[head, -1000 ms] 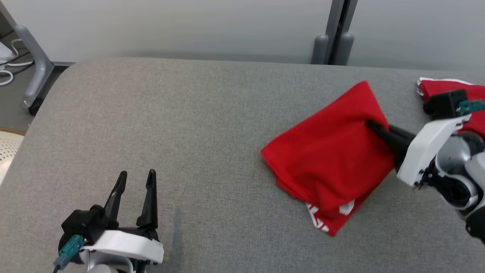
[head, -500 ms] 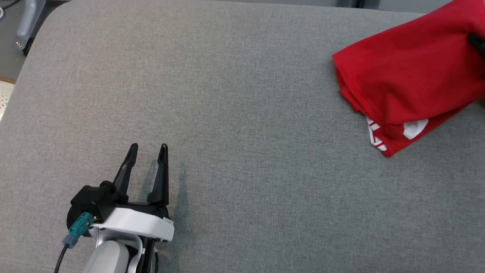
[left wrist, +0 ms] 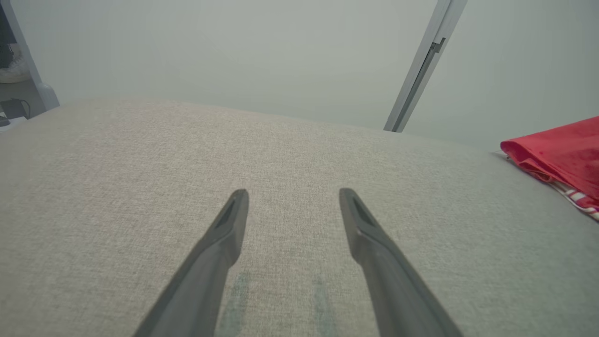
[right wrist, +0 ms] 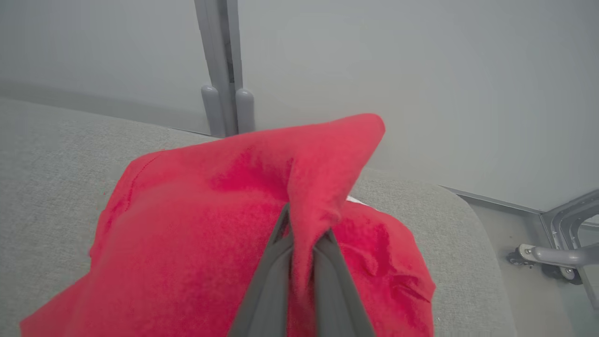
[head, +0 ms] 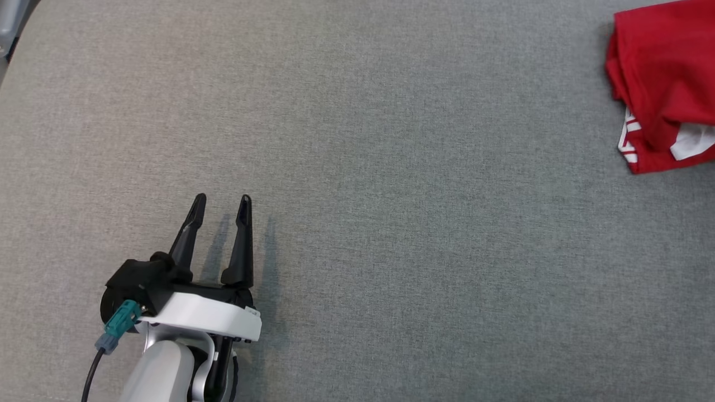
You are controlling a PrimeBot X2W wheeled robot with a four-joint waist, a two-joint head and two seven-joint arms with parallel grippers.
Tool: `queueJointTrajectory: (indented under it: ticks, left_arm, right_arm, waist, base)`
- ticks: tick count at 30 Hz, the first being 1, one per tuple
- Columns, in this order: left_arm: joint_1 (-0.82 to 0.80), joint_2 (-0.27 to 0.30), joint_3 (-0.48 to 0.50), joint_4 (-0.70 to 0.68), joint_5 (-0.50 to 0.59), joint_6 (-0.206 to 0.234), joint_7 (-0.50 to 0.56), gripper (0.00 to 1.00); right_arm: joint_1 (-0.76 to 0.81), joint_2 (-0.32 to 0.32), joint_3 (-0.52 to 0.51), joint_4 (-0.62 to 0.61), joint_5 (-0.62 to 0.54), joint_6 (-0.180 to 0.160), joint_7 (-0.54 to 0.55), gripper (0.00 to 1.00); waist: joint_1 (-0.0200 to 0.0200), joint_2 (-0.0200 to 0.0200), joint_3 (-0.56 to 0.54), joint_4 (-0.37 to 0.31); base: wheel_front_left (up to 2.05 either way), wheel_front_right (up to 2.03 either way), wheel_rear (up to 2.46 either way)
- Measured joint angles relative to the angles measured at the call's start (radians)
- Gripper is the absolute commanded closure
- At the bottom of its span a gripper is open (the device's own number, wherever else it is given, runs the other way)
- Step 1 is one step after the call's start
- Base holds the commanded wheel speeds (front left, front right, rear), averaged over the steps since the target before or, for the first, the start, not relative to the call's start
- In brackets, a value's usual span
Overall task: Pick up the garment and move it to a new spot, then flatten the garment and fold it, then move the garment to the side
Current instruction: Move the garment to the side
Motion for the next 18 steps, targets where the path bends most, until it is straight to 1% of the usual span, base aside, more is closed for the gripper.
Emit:
queueJointTrajectory:
  ticks: [9,14,15,16,17,18]
  left_arm:
    - [-0.025,-0.007,-0.008,0.003,0.011,-0.01,0.0,0.0]
    - [-0.025,-0.01,-0.007,0.008,0.015,-0.012,0.0,0.0]
    - [-0.025,-0.011,-0.007,0.01,0.015,-0.012,0.0,0.0]
    - [-0.025,-0.012,-0.007,0.011,0.015,-0.013,0.0,0.0]
    - [-0.025,-0.013,-0.006,0.012,0.016,-0.016,0.0,0.0]
    - [-0.025,-0.014,-0.006,0.013,0.016,-0.016,0.0,0.0]
  right_arm:
    - [-0.074,0.039,0.028,0.22,-0.129,0.0,-0.031,1.0]
    - [-0.121,0.065,0.03,0.351,-0.204,0.0,-0.079,1.0]
    - [-0.121,0.075,0.03,0.37,-0.21,0.0,-0.087,0.82]
    - [-0.121,0.088,0.029,0.388,-0.215,0.0,-0.087,0.58]
    - [-0.12,0.101,0.028,0.404,-0.216,0.0,-0.086,0.09]
    - [-0.115,0.11,0.024,0.415,-0.216,0.0,-0.084,0.0]
  waist:
    - [0.0,0.0,0.032,0.0]
    - [0.0,0.0,0.036,0.012]
    - [0.0,0.0,0.036,0.015]
    - [0.0,0.0,0.036,0.016]
    - [0.0,0.0,0.035,0.018]
    - [0.0,0.0,0.033,0.02]
  base:
    - [0.0,0.0,0.0]
    - [0.0,0.0,0.0]
    - [0.0,0.0,0.0]
    - [0.0,0.0,0.0]
    - [0.0,0.0,0.0]
    - [0.0,0.0,0.0]
